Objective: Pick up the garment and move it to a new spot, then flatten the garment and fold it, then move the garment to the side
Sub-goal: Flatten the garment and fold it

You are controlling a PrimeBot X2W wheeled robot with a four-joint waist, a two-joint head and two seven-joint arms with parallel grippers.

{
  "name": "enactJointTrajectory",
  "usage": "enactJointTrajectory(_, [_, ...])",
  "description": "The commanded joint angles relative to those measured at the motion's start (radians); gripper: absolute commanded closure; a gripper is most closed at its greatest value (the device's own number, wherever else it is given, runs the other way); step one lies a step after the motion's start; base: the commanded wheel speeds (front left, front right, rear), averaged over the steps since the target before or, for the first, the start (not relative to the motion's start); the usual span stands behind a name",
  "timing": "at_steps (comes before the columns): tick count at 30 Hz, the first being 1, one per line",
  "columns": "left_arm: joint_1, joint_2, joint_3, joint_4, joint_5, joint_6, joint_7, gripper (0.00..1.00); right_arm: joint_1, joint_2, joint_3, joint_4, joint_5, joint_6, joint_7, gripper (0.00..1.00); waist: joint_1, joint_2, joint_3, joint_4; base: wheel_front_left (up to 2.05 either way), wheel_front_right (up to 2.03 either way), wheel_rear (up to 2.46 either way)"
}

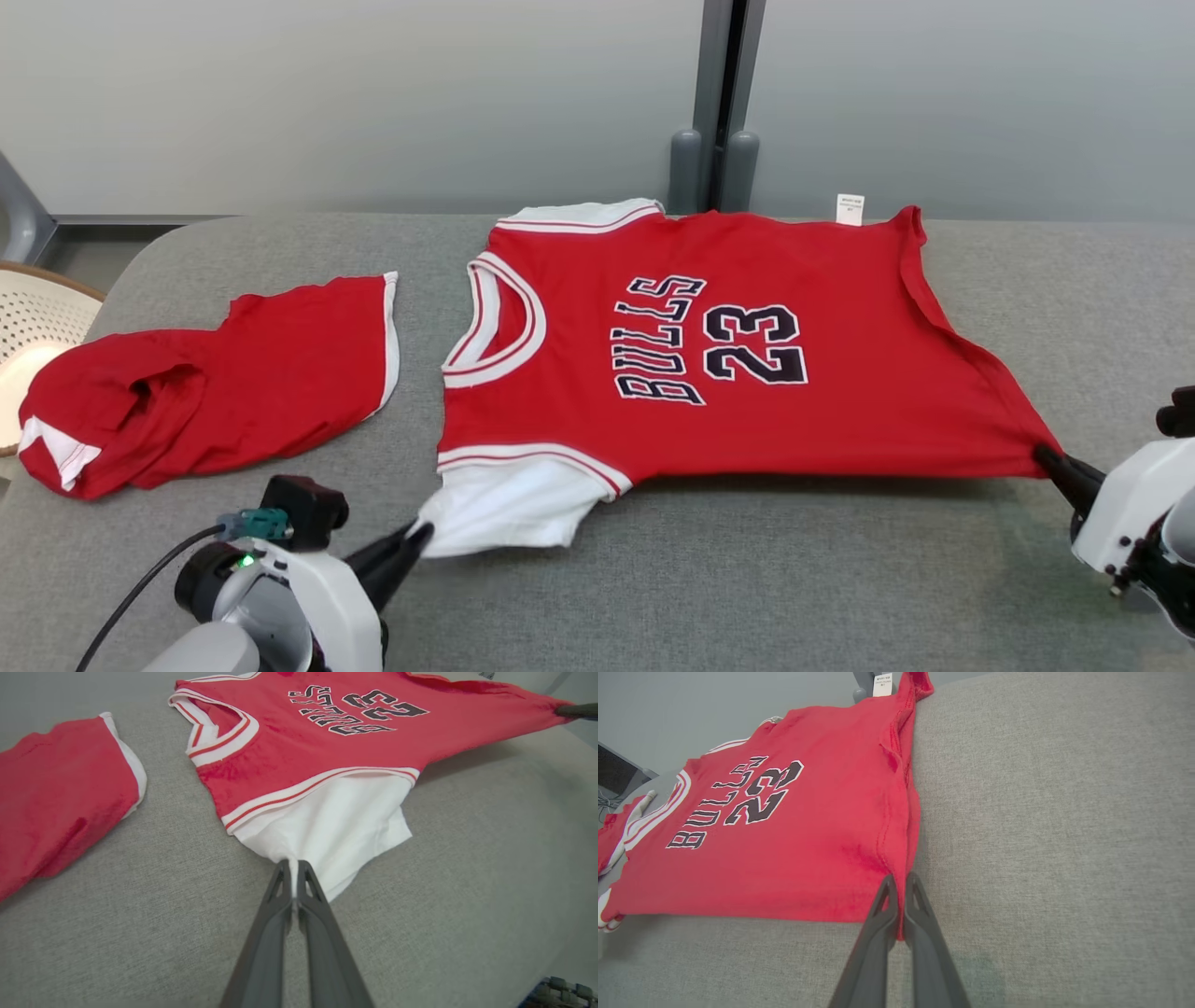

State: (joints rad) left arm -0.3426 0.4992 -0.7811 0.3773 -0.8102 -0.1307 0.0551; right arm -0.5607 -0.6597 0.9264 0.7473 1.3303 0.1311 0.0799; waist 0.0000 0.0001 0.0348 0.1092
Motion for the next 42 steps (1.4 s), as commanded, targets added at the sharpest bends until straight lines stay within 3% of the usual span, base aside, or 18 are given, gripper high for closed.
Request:
enactJointTrajectory(1, [0.018,0.034,-0.018,-0.046,-0.037,0.001,0.027,1.0,0.019,-0.024,0.006,-0.011,0.015,-0.001,0.022,1.0,0.0,-0.0001,-0.002,-0.005,0.0,0.0,0.0])
enactJointTrajectory(9, [0.069,0.207,-0.111,-0.284,-0.222,0.001,0.19,1.0,0.075,-0.103,0.033,-0.095,0.106,-0.001,0.193,1.0,0.0,-0.0001,-0.022,-0.029,0.0,0.0,0.0])
enactJointTrajectory(15, [0.106,0.307,-0.148,-0.413,-0.357,0.001,0.316,1.0,0.113,-0.151,0.051,-0.143,0.156,-0.001,0.309,1.0,0.0,-0.0001,-0.045,-0.041,0.0,0.0,0.0])
enactJointTrajectory(25, [0.137,0.395,-0.149,-0.554,-0.463,0.028,0.413,1.0,0.146,-0.242,0.071,-0.241,0.193,-0.001,0.452,1.0,0.0,-0.0001,-0.058,-0.057,0.0,0.0,0.0])
enactJointTrajectory(33, [0.085,0.39,-0.122,-0.56,-0.407,0.045,0.384,1.0,0.091,-0.227,0.049,-0.26,0.178,-0.001,0.452,1.0,0.0,-0.0001,-0.04,-0.063,0.0,0.0,0.0])
enactJointTrajectory(42, [-0.059,0.347,-0.108,-0.503,-0.308,0.029,0.399,1.0,-0.028,-0.203,0.03,-0.214,0.101,-0.001,0.486,1.0,0.0,-0.0001,0.022,-0.05,0.0,0.0,0.0])
